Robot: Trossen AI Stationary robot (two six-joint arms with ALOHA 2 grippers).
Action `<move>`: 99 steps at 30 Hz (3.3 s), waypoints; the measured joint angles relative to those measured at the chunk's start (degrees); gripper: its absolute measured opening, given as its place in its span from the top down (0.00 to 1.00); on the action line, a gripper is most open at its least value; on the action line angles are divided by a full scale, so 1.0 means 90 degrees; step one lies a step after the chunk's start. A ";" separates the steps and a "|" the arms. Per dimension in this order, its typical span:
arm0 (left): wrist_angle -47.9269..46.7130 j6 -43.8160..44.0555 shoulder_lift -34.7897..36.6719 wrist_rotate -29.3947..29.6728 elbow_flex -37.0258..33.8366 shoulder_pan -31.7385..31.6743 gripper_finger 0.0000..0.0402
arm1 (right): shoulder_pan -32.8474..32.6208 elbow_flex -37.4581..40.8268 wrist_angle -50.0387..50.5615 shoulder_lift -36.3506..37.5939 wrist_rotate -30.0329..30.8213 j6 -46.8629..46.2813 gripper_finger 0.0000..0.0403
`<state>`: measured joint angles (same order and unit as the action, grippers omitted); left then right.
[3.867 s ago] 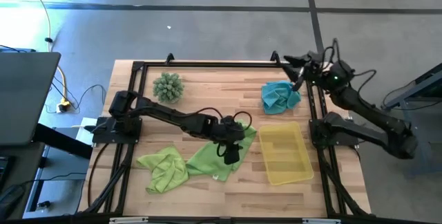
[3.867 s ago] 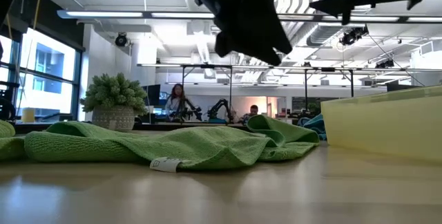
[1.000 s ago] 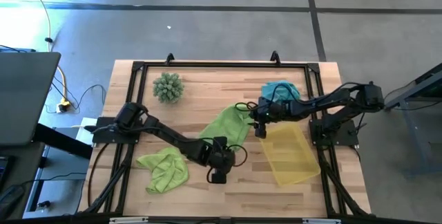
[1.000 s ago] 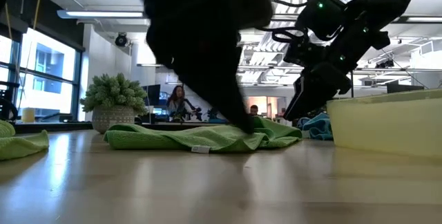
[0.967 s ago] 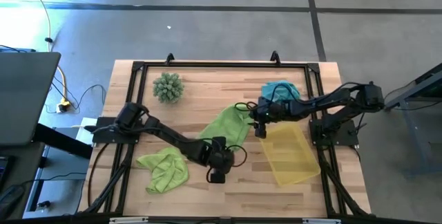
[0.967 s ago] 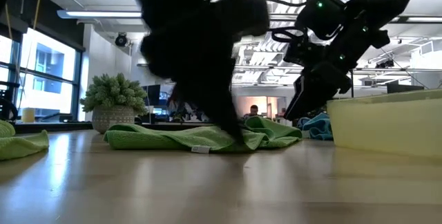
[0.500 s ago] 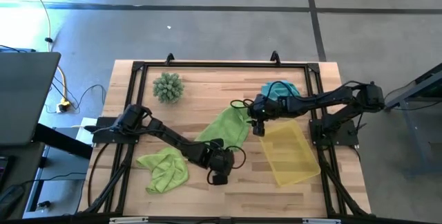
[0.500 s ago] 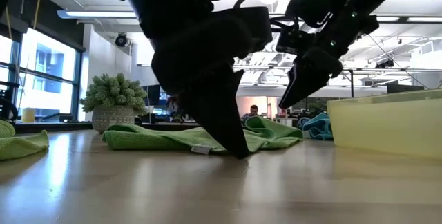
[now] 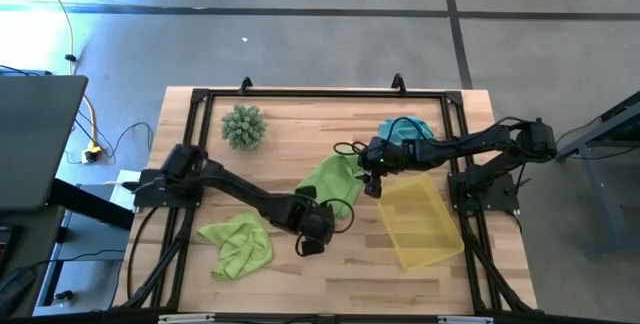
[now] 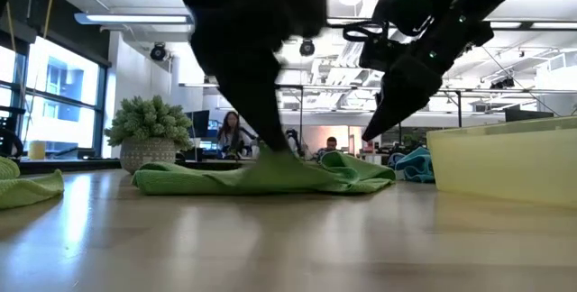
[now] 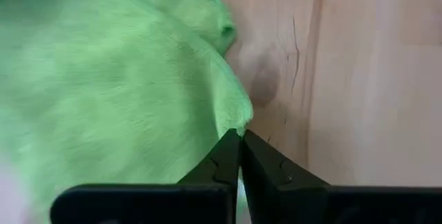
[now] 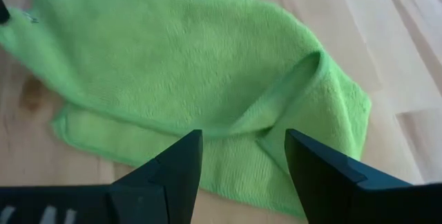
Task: Roll microfiber towels into tight, uniform cylinder then place into a basket
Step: Fold the green cloth
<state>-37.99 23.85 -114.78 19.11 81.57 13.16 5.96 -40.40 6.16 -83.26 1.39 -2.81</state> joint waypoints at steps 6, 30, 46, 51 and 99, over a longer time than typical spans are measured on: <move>-0.0720 0.0000 0.0526 0.0408 0.0197 -0.0120 1.00 | 0.0000 0.0000 -0.0329 0.0000 0.0067 -0.0092 0.51; -0.2448 -0.0456 0.2130 0.2036 0.0353 -0.1331 1.00 | 0.0000 0.0002 -0.0767 -0.1205 0.1370 -0.1159 0.51; -0.3030 -0.0451 0.2128 0.2070 0.0351 -0.1556 1.00 | 0.0005 0.0002 -0.0951 -0.1307 0.1991 -0.1137 0.51; -0.3295 -0.0415 0.2128 0.2072 0.0351 -0.1556 1.00 | 0.0005 0.0002 -0.0738 -0.1307 0.2585 -0.1064 0.51; -0.3642 -0.0439 0.2125 0.2069 0.0351 -0.1544 1.00 | 0.1286 -0.0515 0.0174 -0.0613 0.1373 -0.2213 0.51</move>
<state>-70.77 19.90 -95.66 37.73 84.73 -0.73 17.53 -45.04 7.72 -88.78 13.74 -22.73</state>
